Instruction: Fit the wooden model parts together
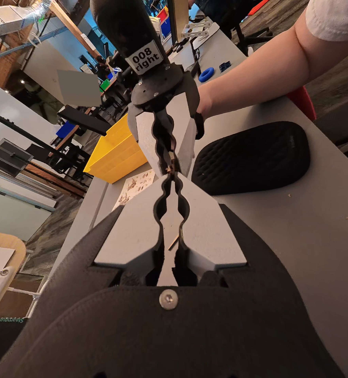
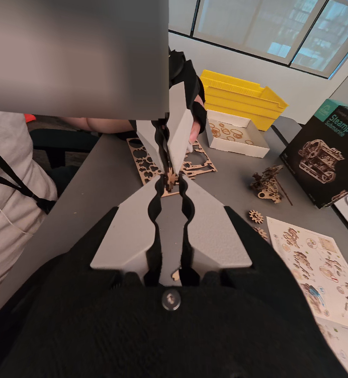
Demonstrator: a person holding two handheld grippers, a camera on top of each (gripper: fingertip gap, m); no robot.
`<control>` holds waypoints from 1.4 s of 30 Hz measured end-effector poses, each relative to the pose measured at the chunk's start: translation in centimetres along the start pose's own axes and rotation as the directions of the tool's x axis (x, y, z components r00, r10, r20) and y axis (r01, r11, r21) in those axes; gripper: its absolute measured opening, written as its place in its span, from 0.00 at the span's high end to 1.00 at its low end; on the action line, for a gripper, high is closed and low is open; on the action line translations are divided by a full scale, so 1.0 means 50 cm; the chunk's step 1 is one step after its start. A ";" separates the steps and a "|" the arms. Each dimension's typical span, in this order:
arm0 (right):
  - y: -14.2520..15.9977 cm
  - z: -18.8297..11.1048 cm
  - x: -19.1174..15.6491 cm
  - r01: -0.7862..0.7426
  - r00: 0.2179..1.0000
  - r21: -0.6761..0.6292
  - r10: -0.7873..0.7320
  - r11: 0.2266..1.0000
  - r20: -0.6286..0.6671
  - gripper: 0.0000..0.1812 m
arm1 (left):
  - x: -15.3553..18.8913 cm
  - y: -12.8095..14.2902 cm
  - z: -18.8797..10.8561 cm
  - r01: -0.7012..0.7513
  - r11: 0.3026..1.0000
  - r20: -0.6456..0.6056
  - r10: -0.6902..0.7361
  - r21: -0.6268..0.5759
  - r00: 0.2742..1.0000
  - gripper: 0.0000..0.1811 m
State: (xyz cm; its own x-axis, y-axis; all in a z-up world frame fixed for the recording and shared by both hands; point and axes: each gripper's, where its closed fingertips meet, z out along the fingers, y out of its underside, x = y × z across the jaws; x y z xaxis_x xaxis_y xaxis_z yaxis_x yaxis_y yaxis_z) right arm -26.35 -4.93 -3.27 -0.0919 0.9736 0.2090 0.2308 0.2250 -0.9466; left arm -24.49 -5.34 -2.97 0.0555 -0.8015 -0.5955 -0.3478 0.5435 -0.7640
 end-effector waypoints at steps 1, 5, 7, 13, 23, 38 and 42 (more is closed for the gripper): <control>0.002 0.000 0.003 0.020 1.000 -0.008 -0.020 1.000 -0.016 0.93 | -0.003 0.001 0.001 -0.005 1.000 0.011 0.005 -0.008 1.000 0.99; 0.010 0.003 0.001 0.108 0.993 -0.052 -0.111 0.993 -0.042 0.90 | -0.002 0.002 0.005 -0.024 1.000 0.020 0.024 -0.015 1.000 0.99; 0.020 0.007 0.002 0.150 0.986 -0.089 -0.155 0.985 -0.054 0.89 | -0.002 -0.002 0.005 -0.035 0.999 0.026 0.035 -0.004 0.999 0.99; 0.053 0.031 0.011 0.216 0.962 -0.231 -0.247 0.948 -0.115 0.88 | 0.012 -0.008 0.024 -0.081 0.996 0.041 0.082 -0.032 0.996 1.00; 0.102 0.055 0.004 0.329 0.916 -0.389 -0.391 0.861 -0.091 0.88 | 0.040 -0.008 0.053 -0.059 0.997 0.011 0.060 -0.059 0.998 1.00; 0.107 0.064 -0.007 0.299 0.938 -0.363 -0.341 0.883 -0.058 0.95 | 0.050 -0.005 0.058 -0.105 0.991 0.012 0.106 -0.080 0.994 1.00; 0.116 0.064 -0.005 0.290 0.941 -0.382 -0.335 0.877 -0.055 0.95 | 0.051 0.001 0.059 -0.103 0.990 0.009 0.105 -0.097 0.994 1.00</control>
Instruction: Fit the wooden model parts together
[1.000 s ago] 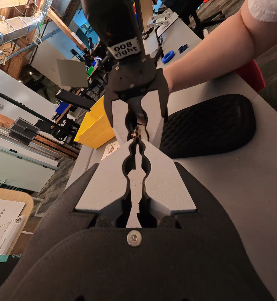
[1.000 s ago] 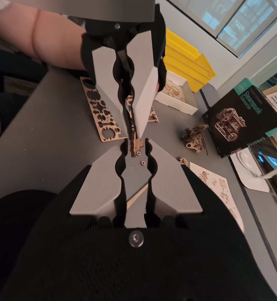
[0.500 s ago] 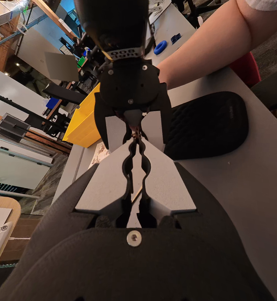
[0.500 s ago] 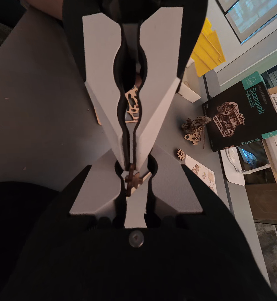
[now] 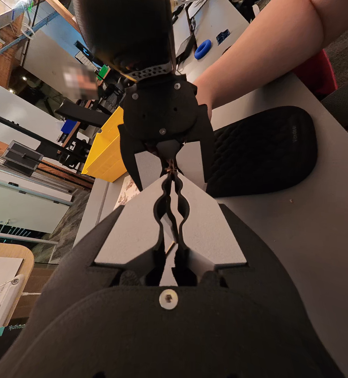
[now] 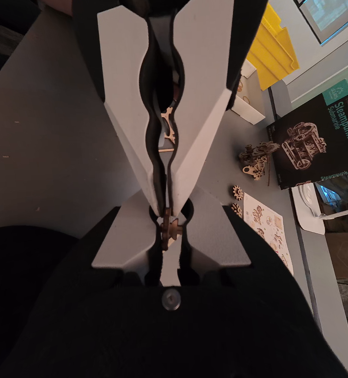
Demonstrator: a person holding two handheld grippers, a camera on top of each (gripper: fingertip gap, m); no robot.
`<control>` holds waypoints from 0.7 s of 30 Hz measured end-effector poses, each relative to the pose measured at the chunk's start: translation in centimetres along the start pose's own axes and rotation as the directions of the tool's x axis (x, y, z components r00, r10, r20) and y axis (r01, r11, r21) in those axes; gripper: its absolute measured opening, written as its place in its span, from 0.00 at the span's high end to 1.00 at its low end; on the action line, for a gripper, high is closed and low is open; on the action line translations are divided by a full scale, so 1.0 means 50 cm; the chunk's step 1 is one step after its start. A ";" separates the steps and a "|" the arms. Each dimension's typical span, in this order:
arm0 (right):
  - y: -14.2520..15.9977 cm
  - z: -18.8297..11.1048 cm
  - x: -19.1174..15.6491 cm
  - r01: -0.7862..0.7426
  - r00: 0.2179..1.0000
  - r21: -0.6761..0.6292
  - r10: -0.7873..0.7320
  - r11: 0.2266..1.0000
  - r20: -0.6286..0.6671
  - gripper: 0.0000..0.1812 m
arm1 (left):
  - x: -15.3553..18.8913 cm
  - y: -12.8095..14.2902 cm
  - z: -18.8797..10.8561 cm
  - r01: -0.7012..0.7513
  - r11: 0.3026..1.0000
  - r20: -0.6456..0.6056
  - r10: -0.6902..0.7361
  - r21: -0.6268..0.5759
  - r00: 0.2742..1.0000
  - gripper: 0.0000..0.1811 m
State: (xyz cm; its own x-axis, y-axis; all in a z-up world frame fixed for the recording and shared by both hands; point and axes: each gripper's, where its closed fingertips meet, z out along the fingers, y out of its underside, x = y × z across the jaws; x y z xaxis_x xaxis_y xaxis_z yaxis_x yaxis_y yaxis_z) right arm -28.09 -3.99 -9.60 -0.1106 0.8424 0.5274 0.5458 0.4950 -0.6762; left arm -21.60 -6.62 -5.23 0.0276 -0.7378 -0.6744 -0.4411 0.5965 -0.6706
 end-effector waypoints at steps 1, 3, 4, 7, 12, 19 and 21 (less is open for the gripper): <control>0.000 0.000 -0.002 0.004 1.000 0.000 -0.004 1.000 0.006 0.95 | 0.002 0.000 0.000 0.001 1.000 -0.004 -0.001 0.000 1.000 1.00; 0.000 0.000 -0.004 0.002 1.000 0.002 -0.002 1.000 0.011 0.95 | 0.003 -0.001 0.000 0.003 1.000 -0.008 -0.003 -0.001 1.000 1.00; 0.000 0.000 -0.005 -0.007 1.000 0.001 0.007 1.000 0.020 0.95 | 0.003 -0.001 0.000 0.008 1.000 -0.012 -0.008 -0.004 1.000 0.99; -0.001 0.000 -0.003 -0.031 0.999 0.010 0.031 0.999 0.022 0.95 | 0.000 -0.001 0.000 0.026 1.000 -0.001 -0.026 0.002 1.000 1.00; 0.006 0.001 0.005 -0.047 0.999 -0.015 0.046 0.999 -0.006 0.95 | -0.004 0.003 0.002 0.049 0.999 0.011 -0.049 -0.010 0.999 1.00; -0.001 -0.008 0.011 -0.088 0.996 0.025 0.088 0.996 0.004 0.96 | -0.014 -0.002 0.007 0.157 0.988 0.015 -0.157 -0.006 0.987 0.99; -0.007 -0.012 0.018 -0.101 0.995 0.050 0.101 0.994 -0.009 0.97 | -0.021 -0.007 0.007 0.183 0.983 0.027 -0.184 0.007 0.983 0.99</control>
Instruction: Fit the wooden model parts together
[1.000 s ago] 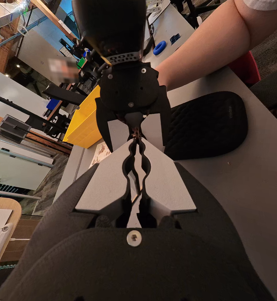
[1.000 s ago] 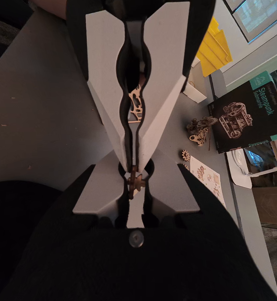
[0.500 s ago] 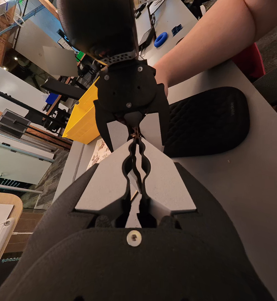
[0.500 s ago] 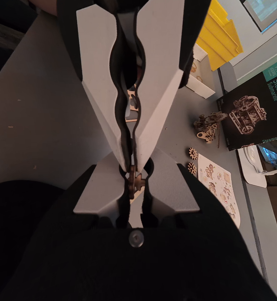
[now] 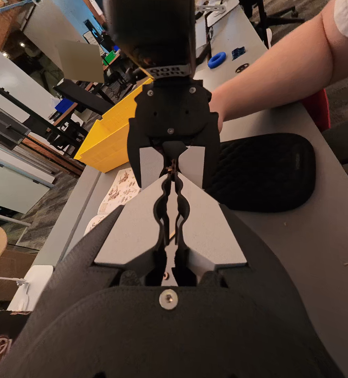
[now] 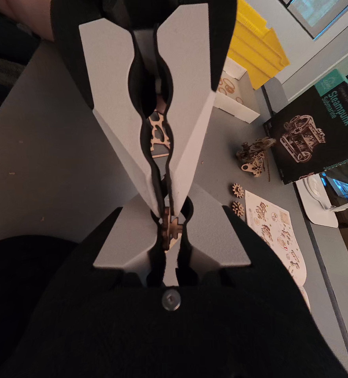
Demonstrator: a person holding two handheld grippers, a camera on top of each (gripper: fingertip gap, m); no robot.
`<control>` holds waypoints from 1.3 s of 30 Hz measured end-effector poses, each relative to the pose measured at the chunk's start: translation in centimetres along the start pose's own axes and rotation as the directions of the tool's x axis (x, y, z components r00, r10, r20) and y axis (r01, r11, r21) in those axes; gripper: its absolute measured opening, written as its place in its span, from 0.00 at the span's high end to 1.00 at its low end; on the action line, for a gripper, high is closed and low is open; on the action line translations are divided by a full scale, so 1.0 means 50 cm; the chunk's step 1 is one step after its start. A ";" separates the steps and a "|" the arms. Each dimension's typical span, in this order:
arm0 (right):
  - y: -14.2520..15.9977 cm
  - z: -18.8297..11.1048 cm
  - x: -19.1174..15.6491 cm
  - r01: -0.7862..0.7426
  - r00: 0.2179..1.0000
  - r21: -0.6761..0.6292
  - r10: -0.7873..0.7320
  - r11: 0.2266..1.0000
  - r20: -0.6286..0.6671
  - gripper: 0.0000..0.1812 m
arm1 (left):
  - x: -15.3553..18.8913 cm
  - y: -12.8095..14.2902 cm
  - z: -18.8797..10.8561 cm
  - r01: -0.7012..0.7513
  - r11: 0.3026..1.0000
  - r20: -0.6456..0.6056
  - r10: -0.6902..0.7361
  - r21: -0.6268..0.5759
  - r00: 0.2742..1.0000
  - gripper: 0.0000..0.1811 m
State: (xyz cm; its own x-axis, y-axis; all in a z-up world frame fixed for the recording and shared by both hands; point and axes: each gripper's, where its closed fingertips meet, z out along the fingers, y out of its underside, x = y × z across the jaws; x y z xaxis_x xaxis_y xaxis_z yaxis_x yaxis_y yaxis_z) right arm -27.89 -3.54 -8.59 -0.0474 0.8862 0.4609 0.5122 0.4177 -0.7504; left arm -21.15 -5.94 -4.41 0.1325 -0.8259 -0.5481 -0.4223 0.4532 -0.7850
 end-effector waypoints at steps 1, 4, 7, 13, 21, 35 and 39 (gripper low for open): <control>-0.001 -0.002 0.002 0.003 1.000 0.004 -0.003 1.000 -0.006 0.97 | -0.002 -0.002 0.001 0.010 1.000 0.005 -0.010 0.007 1.000 0.99; 0.001 -0.004 0.009 0.035 0.999 0.001 -0.034 0.999 -0.038 0.97 | -0.004 -0.002 0.004 0.026 1.000 0.014 -0.027 0.005 1.000 0.99; 0.001 -0.009 0.020 0.074 0.994 0.004 -0.074 0.997 -0.080 0.97 | -0.007 -0.004 0.009 0.058 0.998 0.033 -0.058 0.002 0.998 0.99; -0.002 -0.011 0.019 0.083 0.993 0.025 -0.081 0.996 -0.081 0.97 | -0.007 -0.006 0.010 0.104 0.994 0.022 -0.105 0.018 0.994 0.99; 0.010 0.001 0.013 0.023 0.998 -0.040 -0.025 0.999 -0.051 0.96 | -0.018 -0.003 0.001 0.065 0.997 0.051 -0.067 0.032 0.996 0.93; 0.000 0.005 -0.038 0.022 0.996 -0.018 -0.020 1.000 0.093 0.96 | 0.020 -0.003 -0.006 -0.087 0.995 -0.030 0.089 0.042 0.996 0.97; 0.002 0.006 -0.040 0.028 0.995 -0.025 -0.025 0.999 0.096 0.96 | 0.022 -0.001 -0.007 -0.111 0.993 -0.029 0.112 0.034 0.993 0.97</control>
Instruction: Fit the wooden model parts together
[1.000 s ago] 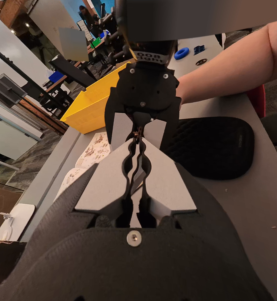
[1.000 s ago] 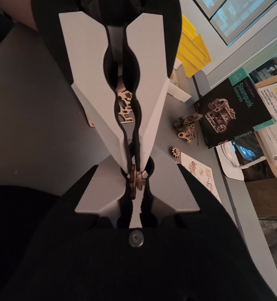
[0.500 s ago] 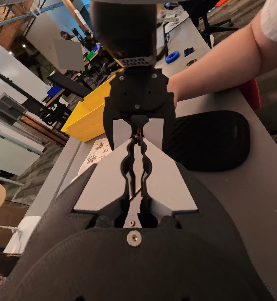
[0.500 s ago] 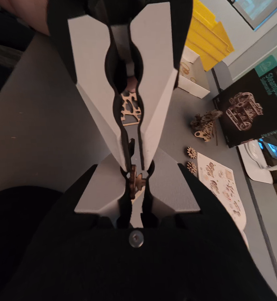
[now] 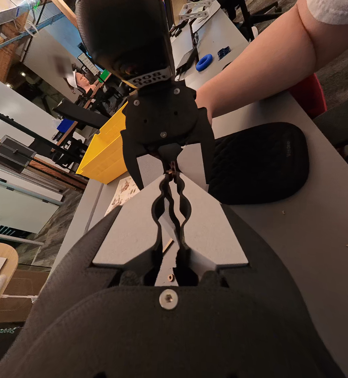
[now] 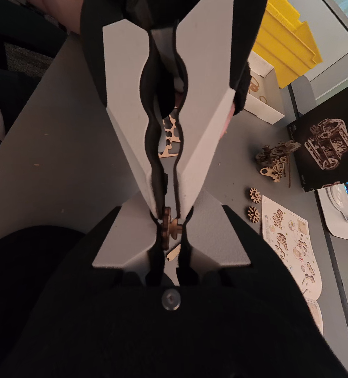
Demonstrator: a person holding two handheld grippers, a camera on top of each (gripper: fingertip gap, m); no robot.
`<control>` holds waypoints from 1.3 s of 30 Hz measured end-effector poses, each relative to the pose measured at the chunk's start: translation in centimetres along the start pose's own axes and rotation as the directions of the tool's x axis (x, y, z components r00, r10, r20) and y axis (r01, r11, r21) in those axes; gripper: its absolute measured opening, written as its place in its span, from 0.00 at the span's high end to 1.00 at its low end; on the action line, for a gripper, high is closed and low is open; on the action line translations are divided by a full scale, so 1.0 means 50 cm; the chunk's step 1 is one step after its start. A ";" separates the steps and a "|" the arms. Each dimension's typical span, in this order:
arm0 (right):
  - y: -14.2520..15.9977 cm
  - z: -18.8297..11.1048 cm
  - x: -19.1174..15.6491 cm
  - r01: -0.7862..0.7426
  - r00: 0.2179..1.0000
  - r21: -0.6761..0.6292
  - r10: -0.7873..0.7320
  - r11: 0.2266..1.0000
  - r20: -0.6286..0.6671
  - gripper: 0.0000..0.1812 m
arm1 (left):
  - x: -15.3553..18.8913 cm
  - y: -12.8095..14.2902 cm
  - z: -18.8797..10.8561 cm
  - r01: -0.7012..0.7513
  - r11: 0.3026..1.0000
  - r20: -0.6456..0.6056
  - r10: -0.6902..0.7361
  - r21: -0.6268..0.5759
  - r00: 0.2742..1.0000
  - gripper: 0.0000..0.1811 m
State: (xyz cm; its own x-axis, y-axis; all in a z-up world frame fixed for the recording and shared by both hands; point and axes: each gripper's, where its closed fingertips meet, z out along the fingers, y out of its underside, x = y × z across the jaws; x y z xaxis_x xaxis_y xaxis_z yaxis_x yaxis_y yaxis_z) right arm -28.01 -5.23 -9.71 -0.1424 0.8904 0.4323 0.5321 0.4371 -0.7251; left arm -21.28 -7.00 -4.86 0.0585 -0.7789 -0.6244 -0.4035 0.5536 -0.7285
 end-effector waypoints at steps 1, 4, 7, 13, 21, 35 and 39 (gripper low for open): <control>-0.001 0.000 0.000 0.001 1.000 0.000 -0.001 1.000 -0.002 0.96 | 0.000 -0.001 -0.001 -0.002 1.000 -0.001 0.002 0.001 1.000 0.97; -0.002 0.001 -0.004 0.006 1.000 -0.005 -0.006 1.000 0.007 0.96 | 0.003 -0.004 -0.003 -0.014 1.000 -0.008 0.014 0.004 1.000 0.96; 0.002 0.004 -0.009 0.022 1.000 -0.021 -0.022 1.000 0.011 0.96 | 0.008 -0.001 -0.002 -0.018 1.000 -0.018 0.018 0.000 1.000 0.97; -0.006 0.002 -0.015 0.017 1.000 -0.007 -0.016 1.000 0.027 0.96 | 0.011 -0.007 -0.006 -0.063 0.998 -0.023 0.064 0.019 0.998 0.97; -0.006 -0.002 -0.011 -0.003 1.000 0.002 0.003 1.000 0.030 0.96 | 0.005 -0.008 -0.001 0.029 0.999 -0.046 -0.028 0.024 0.999 0.97; 0.008 -0.012 0.023 -0.003 0.997 -0.074 -0.002 0.997 -0.075 1.00 | -0.014 -0.023 -0.005 -0.030 0.994 0.061 0.024 0.102 0.998 0.97; 0.028 -0.010 0.031 -0.004 0.995 -0.146 -0.011 0.989 -0.103 1.00 | -0.016 -0.012 -0.001 -0.022 0.998 0.059 0.019 0.059 0.998 0.97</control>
State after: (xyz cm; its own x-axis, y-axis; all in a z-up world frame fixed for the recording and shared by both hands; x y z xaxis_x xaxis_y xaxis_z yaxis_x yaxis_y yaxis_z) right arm -27.04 -3.29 -9.80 -0.0617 0.8677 0.4933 0.6487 0.4104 -0.6408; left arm -21.13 -6.71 -3.89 0.1046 -0.7496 -0.6536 -0.3501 0.5874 -0.7297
